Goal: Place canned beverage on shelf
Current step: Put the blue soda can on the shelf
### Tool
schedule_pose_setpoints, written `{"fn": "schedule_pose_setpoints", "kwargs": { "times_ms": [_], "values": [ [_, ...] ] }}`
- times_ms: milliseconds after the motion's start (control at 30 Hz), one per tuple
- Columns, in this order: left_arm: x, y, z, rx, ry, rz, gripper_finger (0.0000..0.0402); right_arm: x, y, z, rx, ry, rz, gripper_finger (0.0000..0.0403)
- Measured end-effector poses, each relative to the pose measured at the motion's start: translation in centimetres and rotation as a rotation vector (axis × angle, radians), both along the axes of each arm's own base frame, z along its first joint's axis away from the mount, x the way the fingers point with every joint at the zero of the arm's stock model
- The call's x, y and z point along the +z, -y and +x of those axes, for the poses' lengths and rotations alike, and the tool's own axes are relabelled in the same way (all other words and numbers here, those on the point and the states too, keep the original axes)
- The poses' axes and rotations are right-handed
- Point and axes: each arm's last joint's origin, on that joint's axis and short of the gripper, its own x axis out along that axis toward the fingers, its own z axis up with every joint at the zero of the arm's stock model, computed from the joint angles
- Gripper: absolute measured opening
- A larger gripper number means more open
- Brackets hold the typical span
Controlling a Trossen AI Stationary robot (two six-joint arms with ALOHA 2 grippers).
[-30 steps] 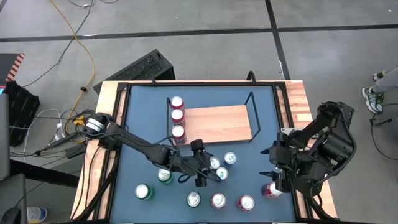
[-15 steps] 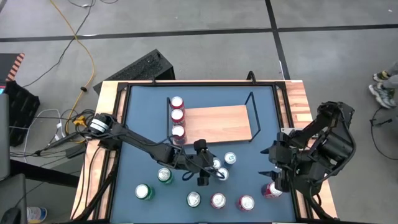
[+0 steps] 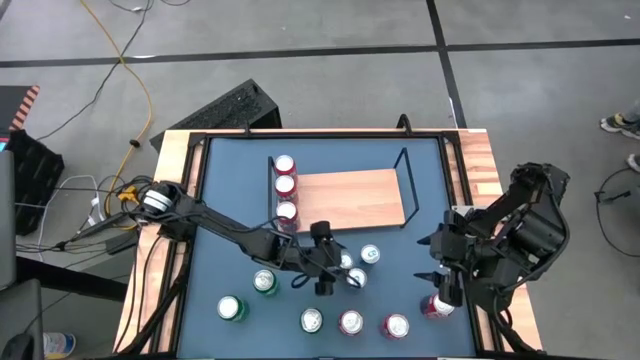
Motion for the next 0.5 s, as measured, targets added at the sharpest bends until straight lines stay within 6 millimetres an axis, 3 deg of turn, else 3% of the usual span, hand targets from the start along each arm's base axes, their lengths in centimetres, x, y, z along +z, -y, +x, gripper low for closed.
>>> {"fn": "schedule_pose_setpoints", "kwargs": {
  "times_ms": [300,500],
  "values": [
    [-0.5,0.3,-0.6,0.013,-0.067,0.009,0.0245,0.0,0.0,0.0,0.0,0.0,-0.001,0.0324],
    [1.1,0.2,-1.4,0.044,-0.031,0.021,0.0245,0.0,0.0,0.0,0.001,0.0,-0.001,0.0324]
  ]
}}
